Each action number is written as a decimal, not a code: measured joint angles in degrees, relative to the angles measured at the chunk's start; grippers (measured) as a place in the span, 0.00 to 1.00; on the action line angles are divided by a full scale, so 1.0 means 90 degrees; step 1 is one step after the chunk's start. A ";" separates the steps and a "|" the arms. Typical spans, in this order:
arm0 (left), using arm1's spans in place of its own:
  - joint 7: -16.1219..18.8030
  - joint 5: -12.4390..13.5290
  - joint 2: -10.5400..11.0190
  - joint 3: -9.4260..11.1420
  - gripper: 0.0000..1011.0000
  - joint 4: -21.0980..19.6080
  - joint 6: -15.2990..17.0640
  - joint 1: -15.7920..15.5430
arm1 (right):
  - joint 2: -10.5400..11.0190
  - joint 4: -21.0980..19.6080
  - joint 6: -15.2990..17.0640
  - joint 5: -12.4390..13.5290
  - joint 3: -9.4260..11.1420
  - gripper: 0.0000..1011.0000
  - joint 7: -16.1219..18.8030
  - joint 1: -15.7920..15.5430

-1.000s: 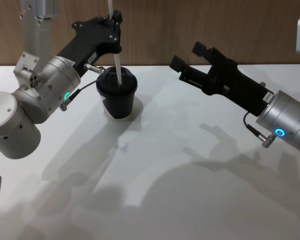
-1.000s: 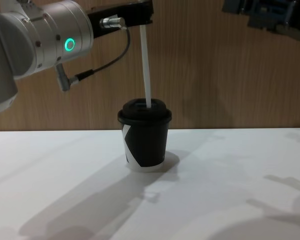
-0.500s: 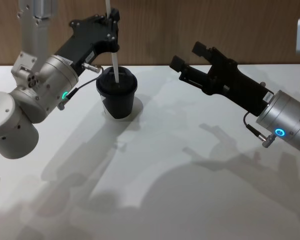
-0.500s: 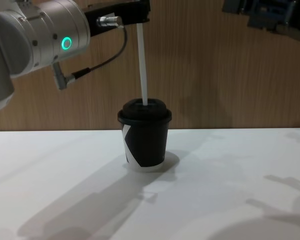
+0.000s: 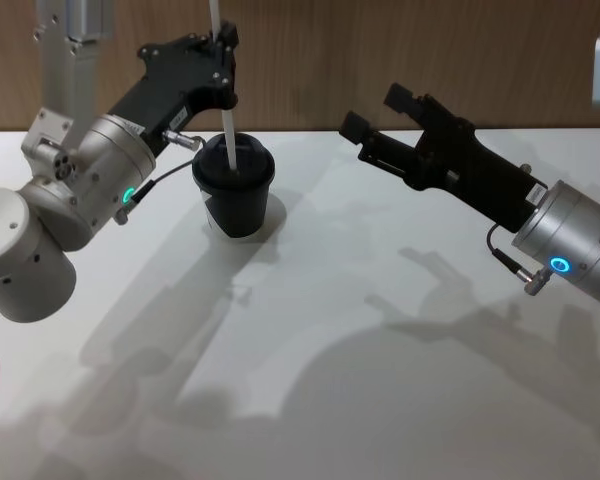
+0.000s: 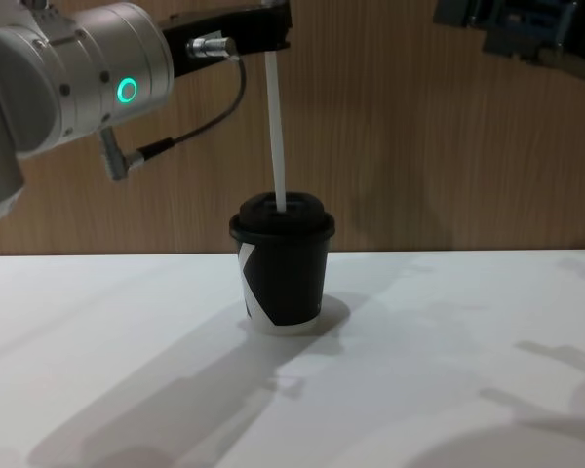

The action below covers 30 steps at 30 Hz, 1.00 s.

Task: Pick up the straw with one hand, pass it to the other hand, and insert it into the cup.

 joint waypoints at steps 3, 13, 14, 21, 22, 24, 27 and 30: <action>-0.0013 0.0013 -0.0021 -0.0011 0.01 0.0012 0.0024 0.0017 | 0.0000 0.0000 0.0000 0.0000 0.0000 0.99 0.0000 0.0000; -0.0038 0.0057 -0.0060 -0.0045 0.01 0.0053 0.0042 0.0047 | 0.0000 0.0000 0.0000 0.0000 0.0000 0.99 0.0000 0.0000; -0.0040 0.0069 -0.0066 -0.0051 0.01 0.0062 0.0042 0.0051 | 0.0000 0.0000 0.0000 0.0000 0.0000 0.99 0.0000 0.0000; -0.0053 0.0129 -0.0098 -0.0077 0.01 0.0138 0.0024 0.0062 | 0.0000 0.0000 0.0000 0.0000 0.0000 0.99 0.0000 0.0000; -0.0057 0.0140 -0.0106 -0.0083 0.01 0.0166 0.0017 0.0064 | 0.0000 0.0000 0.0000 0.0000 0.0000 0.99 0.0000 0.0000; -0.0063 0.0149 -0.0117 -0.0087 0.01 0.0191 0.0007 0.0065 | 0.0000 0.0000 0.0000 0.0000 0.0000 0.99 0.0000 0.0000; -0.0082 0.0165 -0.0142 -0.0095 0.01 0.0261 -0.0018 0.0065 | 0.0000 0.0000 0.0000 0.0000 0.0000 0.99 0.0000 0.0000; -0.0114 0.0173 -0.0169 -0.0100 0.01 0.0348 -0.0040 0.0064 | 0.0000 0.0000 0.0000 0.0000 0.0000 0.99 0.0000 0.0000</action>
